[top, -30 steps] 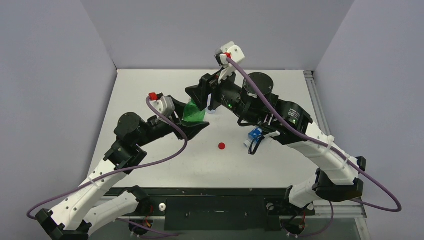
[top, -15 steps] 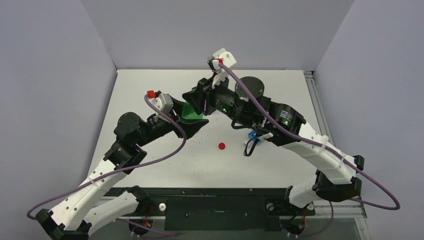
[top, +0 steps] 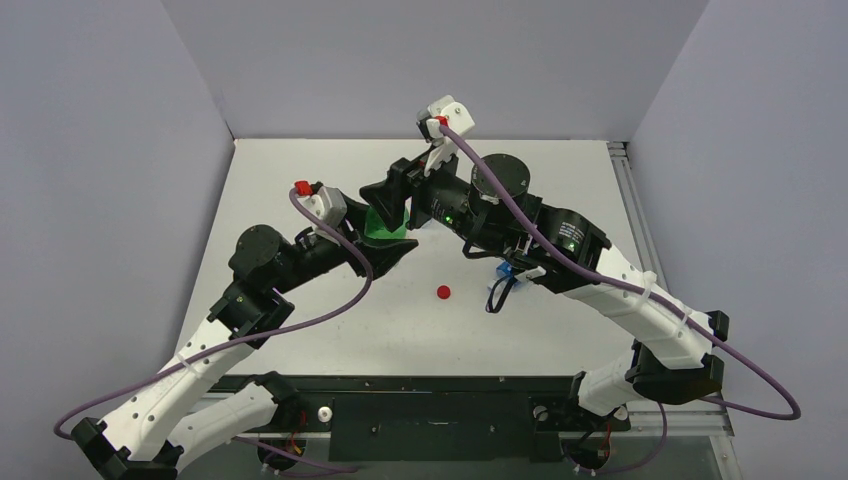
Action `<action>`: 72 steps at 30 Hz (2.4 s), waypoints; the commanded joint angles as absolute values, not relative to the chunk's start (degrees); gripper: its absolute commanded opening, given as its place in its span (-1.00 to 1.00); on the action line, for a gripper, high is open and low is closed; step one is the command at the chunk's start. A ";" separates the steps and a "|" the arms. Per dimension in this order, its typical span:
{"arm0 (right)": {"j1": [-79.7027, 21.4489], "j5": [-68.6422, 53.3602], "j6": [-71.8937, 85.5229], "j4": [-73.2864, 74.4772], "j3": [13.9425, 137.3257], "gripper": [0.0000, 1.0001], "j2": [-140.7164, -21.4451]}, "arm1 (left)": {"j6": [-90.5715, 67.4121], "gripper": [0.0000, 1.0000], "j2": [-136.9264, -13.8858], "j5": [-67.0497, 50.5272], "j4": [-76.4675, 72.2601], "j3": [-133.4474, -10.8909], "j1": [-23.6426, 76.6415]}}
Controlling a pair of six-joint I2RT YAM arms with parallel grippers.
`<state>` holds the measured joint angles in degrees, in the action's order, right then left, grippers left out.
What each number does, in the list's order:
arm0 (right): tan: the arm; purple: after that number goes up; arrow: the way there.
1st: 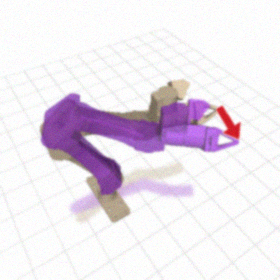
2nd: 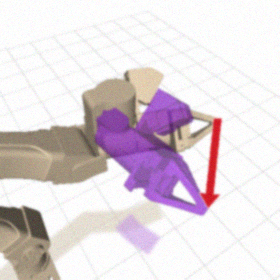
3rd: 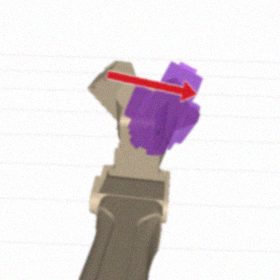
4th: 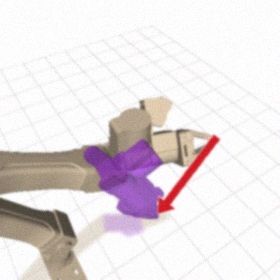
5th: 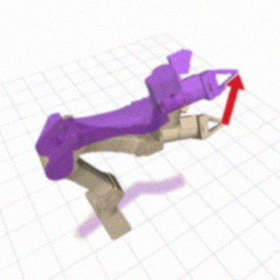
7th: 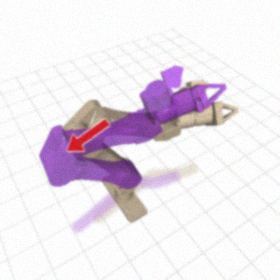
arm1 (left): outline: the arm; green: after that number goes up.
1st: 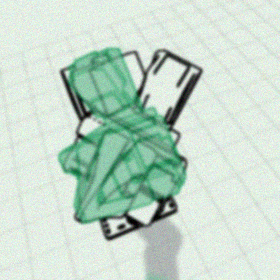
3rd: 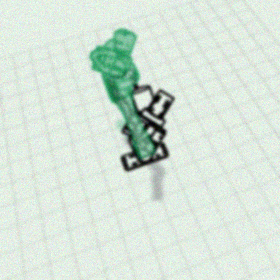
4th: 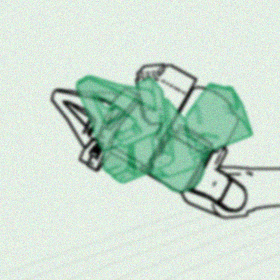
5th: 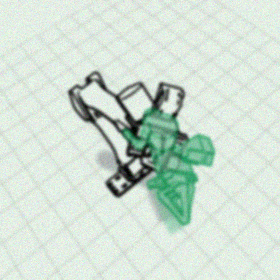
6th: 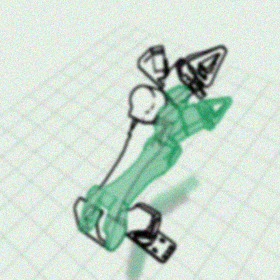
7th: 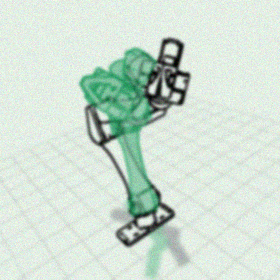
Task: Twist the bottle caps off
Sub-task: Unscrew the bottle cap from the plastic bottle.
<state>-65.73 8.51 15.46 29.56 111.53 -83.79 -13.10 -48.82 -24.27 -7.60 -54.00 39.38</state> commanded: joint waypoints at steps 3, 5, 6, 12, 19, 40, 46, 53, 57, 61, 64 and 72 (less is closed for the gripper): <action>-66.18 8.95 15.15 27.51 112.32 -0.14 -81.60 | -14.05 -1.00 -48.25 -24.11 -10.54 -54.53 39.54; -66.17 8.91 15.20 27.56 112.28 -0.26 -81.67 | -14.06 -1.00 -48.21 -24.13 -10.43 -54.65 39.55; -66.13 8.94 15.16 27.54 112.25 -0.36 -81.70 | -14.06 -1.00 -48.24 -24.23 -10.38 -54.66 39.55; -66.18 8.95 14.49 27.38 112.36 -0.69 -81.19 | -14.30 -1.00 -48.25 -24.68 -10.16 -54.50 39.49; -66.18 9.01 13.56 27.70 113.59 -0.48 -81.04 | -14.58 -1.00 -48.34 -24.84 -10.11 -54.66 39.55; -56.44 -58.40 27.35 -9.71 106.05 -1.00 -78.58 | -26.58 -1.00 -48.56 -50.93 -17.26 -60.23 41.77; -54.83 -64.97 32.51 -14.36 106.10 -1.00 -79.35 | -26.81 -1.00 -48.87 -54.48 -17.47 -61.06 42.76; -52.18 -42.51 13.66 19.02 113.15 -0.20 -77.13 | -22.70 -1.00 -48.75 -48.52 -14.49 -60.54 42.57; -55.87 -17.97 7.65 29.40 115.08 0.56 -75.76 | -19.75 -1.00 -48.72 -41.14 -12.51 -59.93 42.22; -61.86 2.43 6.41 33.73 117.98 0.62 -77.30 | -17.23 -1.00 -49.13 -32.85 -10.71 -59.98 42.06; -66.13 11.93 6.54 34.49 119.41 0.62 -79.30 | -16.47 -1.00 -49.58 -28.95 -9.65 -60.35 41.94; -69.47 16.59 7.55 32.78 120.59 0.10 -82.68 | -16.00 -1.00 -49.92 -26.87 -8.31 -60.89 41.98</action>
<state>-68.69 10.02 7.90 32.88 119.07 -80.90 -17.23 -50.06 -30.04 -8.23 -59.59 42.22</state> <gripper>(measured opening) 0.617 0.535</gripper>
